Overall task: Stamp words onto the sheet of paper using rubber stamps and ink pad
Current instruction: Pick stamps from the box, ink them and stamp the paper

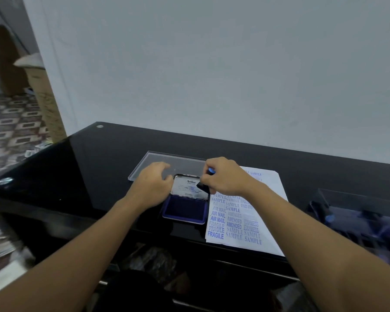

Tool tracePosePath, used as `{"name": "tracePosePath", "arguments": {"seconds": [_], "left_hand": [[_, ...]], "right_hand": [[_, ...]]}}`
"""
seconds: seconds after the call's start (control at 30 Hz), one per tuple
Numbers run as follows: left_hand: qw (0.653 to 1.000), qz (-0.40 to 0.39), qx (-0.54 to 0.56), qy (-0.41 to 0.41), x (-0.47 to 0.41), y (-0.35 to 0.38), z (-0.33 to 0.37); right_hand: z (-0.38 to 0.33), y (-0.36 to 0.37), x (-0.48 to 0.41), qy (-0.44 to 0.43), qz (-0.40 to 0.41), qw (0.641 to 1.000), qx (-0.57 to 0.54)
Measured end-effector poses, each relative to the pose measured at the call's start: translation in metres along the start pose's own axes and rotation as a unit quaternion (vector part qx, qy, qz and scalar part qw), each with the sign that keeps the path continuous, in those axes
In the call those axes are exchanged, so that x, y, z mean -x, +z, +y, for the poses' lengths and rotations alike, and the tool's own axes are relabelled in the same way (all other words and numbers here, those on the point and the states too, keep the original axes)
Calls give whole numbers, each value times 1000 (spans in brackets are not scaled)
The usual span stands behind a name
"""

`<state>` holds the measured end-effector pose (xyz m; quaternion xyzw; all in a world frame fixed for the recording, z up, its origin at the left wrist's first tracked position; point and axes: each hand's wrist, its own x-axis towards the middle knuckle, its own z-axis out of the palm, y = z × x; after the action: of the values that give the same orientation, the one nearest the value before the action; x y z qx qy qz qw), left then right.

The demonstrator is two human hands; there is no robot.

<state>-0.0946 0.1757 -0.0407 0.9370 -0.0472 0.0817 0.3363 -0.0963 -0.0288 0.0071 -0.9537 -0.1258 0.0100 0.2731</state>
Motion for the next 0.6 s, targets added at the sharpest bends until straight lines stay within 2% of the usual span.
{"name": "tracePosePath", "arguments": {"seconds": [0.33,0.6], "left_hand": [[997,16,-78,19,18,19,-40],[996,20,-79,29,22,25,-52]], "right_hand": [[-4,27,-3,13,-46,998,42],[-1,42,-7,12,-53,997,56]]}}
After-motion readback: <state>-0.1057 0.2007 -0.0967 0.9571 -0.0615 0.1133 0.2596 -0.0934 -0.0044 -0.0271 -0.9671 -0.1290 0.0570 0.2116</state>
